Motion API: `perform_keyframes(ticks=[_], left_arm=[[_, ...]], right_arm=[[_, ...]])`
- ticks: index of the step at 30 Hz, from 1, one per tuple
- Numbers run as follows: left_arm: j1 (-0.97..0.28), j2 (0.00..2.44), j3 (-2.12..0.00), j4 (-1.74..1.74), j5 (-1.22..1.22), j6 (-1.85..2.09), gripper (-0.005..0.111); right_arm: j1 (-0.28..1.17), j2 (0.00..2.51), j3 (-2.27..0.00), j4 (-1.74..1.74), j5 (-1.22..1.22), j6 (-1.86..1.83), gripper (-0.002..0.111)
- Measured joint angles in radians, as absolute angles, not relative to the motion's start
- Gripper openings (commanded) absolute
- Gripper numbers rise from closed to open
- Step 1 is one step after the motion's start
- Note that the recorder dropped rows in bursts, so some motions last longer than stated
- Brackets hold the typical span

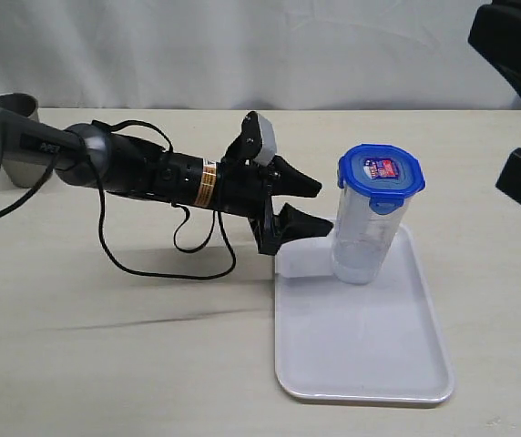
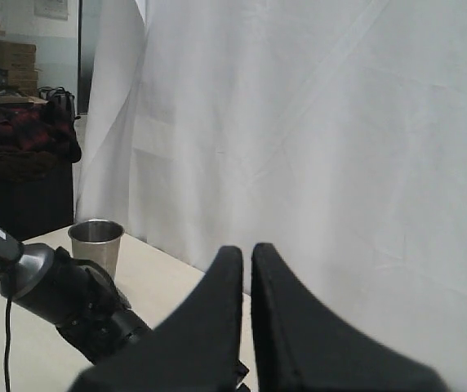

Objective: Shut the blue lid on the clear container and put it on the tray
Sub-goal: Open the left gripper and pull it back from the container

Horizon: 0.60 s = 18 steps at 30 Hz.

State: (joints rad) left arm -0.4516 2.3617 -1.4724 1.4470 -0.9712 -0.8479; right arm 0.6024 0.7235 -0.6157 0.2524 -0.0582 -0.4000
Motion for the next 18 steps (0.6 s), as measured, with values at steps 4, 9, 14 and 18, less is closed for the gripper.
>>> perform_keyframes(ticks=[4,9,14,18], left_arm=[[-0.434,2.336,-1.472,1.522,-0.972,-0.943,0.013],[-0.409,2.304,-1.472,1.615,-0.976,-1.105,0.000],[-0.405,2.262,-1.472,1.675,-0.969,-1.200,0.000],[-0.405,2.220,-1.472,1.696,-0.943,-1.270,0.000]], right_arm=[[0.602,0.724,-0.616,0.252,-0.056,-0.400,0.005],[0.602,0.724,-0.616,0.252,-0.054,-0.400,0.005],[0.602,0.724,-0.616,0.252,-0.052,-0.400,0.005],[0.602,0.724,-0.616,0.252,-0.052,-0.400,0.005]])
